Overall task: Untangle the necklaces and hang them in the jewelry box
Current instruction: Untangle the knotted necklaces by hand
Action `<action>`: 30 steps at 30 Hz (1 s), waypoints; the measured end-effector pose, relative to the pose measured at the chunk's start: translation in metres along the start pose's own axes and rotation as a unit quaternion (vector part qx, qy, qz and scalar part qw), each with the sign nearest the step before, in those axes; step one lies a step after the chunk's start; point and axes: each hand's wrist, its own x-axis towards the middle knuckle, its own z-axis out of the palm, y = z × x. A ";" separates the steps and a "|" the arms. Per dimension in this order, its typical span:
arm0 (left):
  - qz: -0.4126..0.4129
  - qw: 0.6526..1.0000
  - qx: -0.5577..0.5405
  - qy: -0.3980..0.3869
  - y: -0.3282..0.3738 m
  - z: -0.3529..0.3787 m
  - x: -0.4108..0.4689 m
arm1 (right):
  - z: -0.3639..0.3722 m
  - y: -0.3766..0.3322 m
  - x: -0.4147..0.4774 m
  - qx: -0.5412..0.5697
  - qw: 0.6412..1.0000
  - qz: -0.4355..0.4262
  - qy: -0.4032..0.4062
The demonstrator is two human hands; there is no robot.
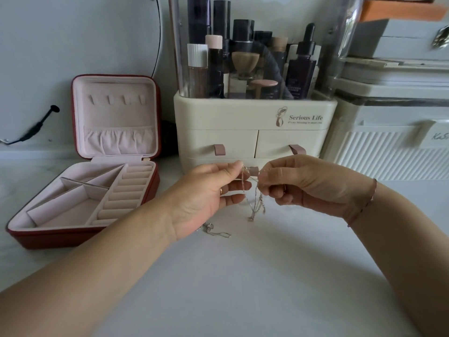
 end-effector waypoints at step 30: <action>0.049 0.998 -0.010 0.041 -0.001 0.006 0.000 | -0.004 0.006 0.007 0.063 0.996 -0.041 0.043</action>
